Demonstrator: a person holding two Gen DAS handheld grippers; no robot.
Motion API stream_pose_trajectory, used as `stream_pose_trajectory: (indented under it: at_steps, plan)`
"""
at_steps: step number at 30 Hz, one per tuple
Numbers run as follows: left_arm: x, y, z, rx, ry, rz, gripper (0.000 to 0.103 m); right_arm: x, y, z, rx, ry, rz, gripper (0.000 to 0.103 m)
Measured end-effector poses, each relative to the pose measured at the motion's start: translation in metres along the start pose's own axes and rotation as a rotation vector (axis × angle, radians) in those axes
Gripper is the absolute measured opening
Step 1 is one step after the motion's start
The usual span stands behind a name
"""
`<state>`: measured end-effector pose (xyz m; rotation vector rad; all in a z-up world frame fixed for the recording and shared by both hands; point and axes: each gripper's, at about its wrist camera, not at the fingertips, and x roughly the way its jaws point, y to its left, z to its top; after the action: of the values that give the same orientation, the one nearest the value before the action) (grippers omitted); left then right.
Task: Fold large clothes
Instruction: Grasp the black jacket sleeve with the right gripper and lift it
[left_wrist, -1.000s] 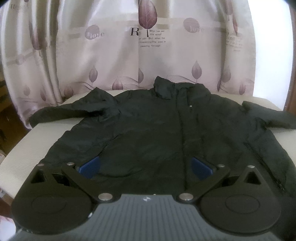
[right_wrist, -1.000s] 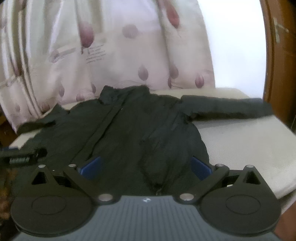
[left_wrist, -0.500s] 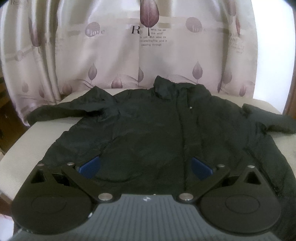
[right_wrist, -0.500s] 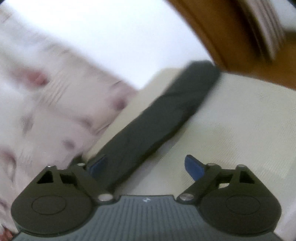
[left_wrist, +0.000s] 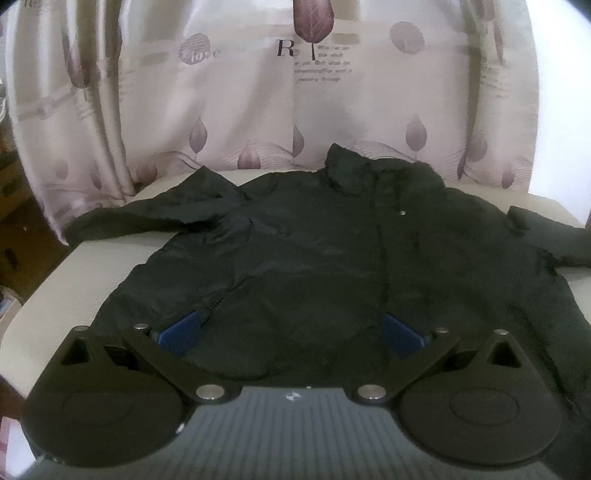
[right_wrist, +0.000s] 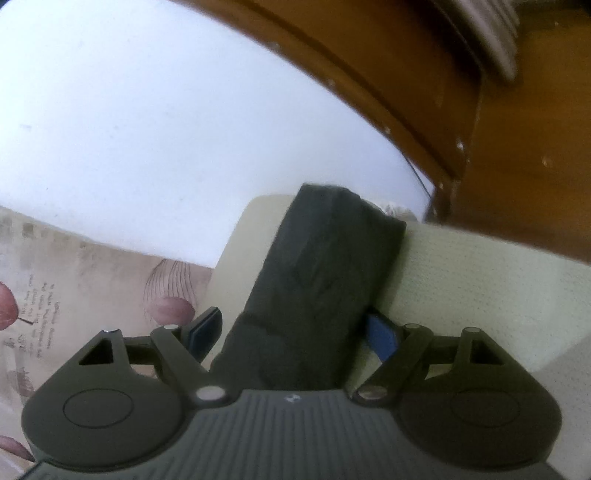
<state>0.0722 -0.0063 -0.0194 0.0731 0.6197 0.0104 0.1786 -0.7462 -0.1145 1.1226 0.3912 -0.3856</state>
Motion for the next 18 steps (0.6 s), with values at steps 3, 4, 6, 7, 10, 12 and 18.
stream_pose_trajectory:
  at_steps: [3, 4, 6, 7, 10, 12, 18]
  plan:
    - [0.005, 0.002, 0.001, -0.009, 0.01, 0.008, 0.103, 0.012, 0.012, 0.002, -0.084, -0.018, -0.046, 0.065]
    - [0.005, 0.002, 0.001, -0.01, 0.013, 0.01, 0.103, 0.015, 0.018, 0.001, -0.142, -0.024, -0.096, 0.05]
    - [0.009, 0.004, 0.001, -0.016, 0.025, 0.014, 0.103, 0.023, 0.021, 0.001, -0.186, -0.012, -0.18, 0.016]
    - [0.01, 0.005, 0.001, -0.016, 0.03, 0.012, 0.103, 0.024, 0.019, 0.005, -0.146, 0.005, -0.18, 0.011]
    - [0.007, 0.01, 0.001, -0.022, 0.032, 0.01, 0.103, 0.015, 0.027, 0.007, -0.086, -0.039, -0.136, 0.007]
    - [0.0, 0.016, 0.0, -0.029, 0.014, 0.012, 0.103, -0.001, 0.059, 0.002, -0.121, -0.092, -0.011, 0.006]
    - [-0.016, 0.038, -0.002, -0.082, -0.008, 0.003, 0.103, -0.037, 0.204, -0.06, -0.308, -0.062, 0.304, 0.006]
